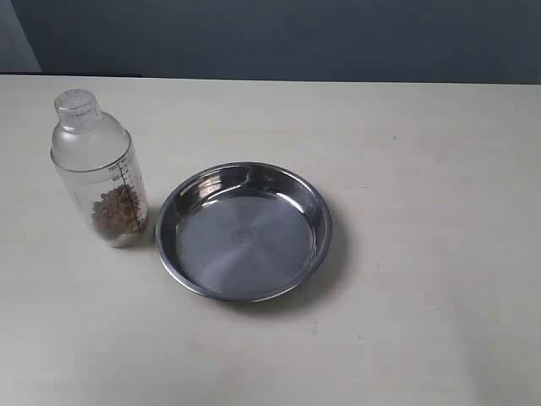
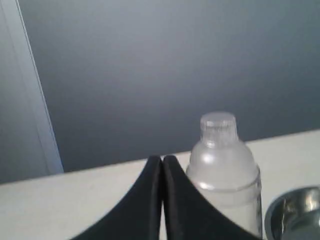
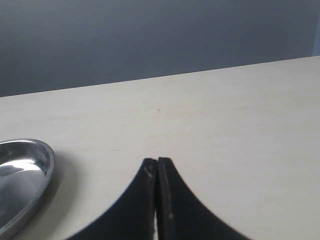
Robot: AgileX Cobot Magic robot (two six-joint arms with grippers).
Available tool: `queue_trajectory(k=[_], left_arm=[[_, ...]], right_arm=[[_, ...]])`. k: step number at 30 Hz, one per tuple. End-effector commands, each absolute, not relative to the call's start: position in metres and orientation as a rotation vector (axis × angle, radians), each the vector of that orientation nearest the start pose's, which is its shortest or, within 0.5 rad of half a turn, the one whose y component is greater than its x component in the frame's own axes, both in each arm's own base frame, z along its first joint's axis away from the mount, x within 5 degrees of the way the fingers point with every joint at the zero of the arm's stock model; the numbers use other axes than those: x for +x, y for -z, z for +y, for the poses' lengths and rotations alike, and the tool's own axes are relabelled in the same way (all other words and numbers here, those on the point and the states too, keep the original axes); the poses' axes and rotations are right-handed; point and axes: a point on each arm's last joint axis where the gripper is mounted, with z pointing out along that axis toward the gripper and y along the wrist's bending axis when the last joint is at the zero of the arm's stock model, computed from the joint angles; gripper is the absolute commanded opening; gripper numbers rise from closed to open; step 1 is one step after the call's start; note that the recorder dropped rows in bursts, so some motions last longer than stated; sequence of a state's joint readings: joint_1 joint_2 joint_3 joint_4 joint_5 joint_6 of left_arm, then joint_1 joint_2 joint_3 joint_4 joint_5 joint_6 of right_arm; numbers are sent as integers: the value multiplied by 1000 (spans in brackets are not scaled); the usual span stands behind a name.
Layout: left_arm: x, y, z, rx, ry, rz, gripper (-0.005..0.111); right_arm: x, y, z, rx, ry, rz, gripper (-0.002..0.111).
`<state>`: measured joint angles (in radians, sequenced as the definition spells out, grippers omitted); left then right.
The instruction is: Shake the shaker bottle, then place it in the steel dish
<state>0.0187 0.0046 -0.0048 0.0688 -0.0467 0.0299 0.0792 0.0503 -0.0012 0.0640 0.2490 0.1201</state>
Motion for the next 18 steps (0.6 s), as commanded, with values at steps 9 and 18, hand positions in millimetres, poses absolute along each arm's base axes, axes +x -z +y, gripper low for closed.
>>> queue_trajectory(k=[9,18], left_arm=[[36,-263,-2,-109,255,880,0],[33,-265,-13,-86,521,860,0]], right_arm=[[59,-189,6,75,-201,1775,-1],[59,-189,6,75,-201,1775,-1]])
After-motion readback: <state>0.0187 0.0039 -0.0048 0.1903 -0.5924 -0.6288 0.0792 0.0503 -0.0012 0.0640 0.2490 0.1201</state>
